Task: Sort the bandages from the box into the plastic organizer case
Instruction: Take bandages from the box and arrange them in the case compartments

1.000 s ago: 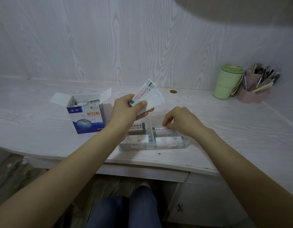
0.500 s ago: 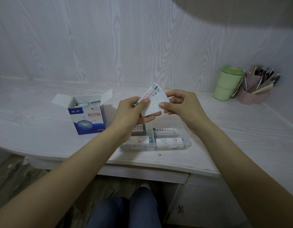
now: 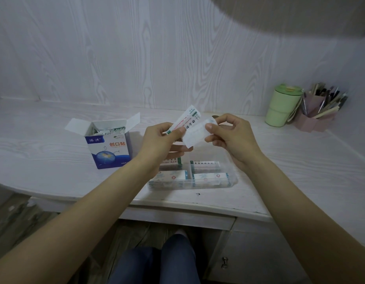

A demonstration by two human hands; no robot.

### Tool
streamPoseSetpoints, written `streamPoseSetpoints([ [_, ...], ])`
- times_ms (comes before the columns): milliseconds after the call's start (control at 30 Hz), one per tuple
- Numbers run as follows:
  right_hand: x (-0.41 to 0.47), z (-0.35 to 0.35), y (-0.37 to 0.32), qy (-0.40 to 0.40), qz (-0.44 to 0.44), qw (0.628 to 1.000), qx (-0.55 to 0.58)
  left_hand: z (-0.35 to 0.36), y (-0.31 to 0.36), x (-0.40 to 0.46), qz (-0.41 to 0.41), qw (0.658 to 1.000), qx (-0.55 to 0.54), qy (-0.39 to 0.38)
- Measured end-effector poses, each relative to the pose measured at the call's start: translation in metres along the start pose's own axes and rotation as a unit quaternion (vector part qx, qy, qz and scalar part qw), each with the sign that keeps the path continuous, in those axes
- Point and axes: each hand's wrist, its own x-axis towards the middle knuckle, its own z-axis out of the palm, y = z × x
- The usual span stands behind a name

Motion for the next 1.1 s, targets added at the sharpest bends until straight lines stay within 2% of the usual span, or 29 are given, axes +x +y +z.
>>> streamPoseSetpoints([
  [133,0.002,-0.007,0.003,-0.010,0.008,0.997,0.074,-0.004,-0.003,0.003,-0.009,1.000,0.007,0.023],
  [200,0.004,-0.011,0.004,-0.008,0.015,0.997,0.072,-0.004,-0.003,0.003,-0.011,1.000,0.006,0.028],
  [333,0.011,-0.020,0.009,-0.019,0.016,0.997,-0.070,-0.002,-0.004,0.002,-0.006,0.999,0.001,0.032],
  [433,0.015,-0.027,0.011,-0.021,0.020,0.975,-0.222,-0.001,-0.003,0.002,-0.005,1.000,0.001,0.030],
  [567,0.017,-0.030,0.016,-0.060,0.024,0.940,-0.334,-0.002,-0.003,0.002,-0.007,1.000,0.010,0.017],
  [767,0.017,-0.021,0.027,-0.126,0.029,0.899,-0.418,-0.001,-0.003,0.001,-0.005,1.000,0.014,0.013],
  [900,0.016,-0.013,0.030,-0.147,0.003,0.879,-0.454,-0.001,-0.003,0.001,0.002,1.000,0.014,0.002],
  [1100,0.017,-0.005,0.032,-0.156,-0.027,0.825,-0.543,0.001,-0.002,0.000,0.008,1.000,0.005,-0.010],
])
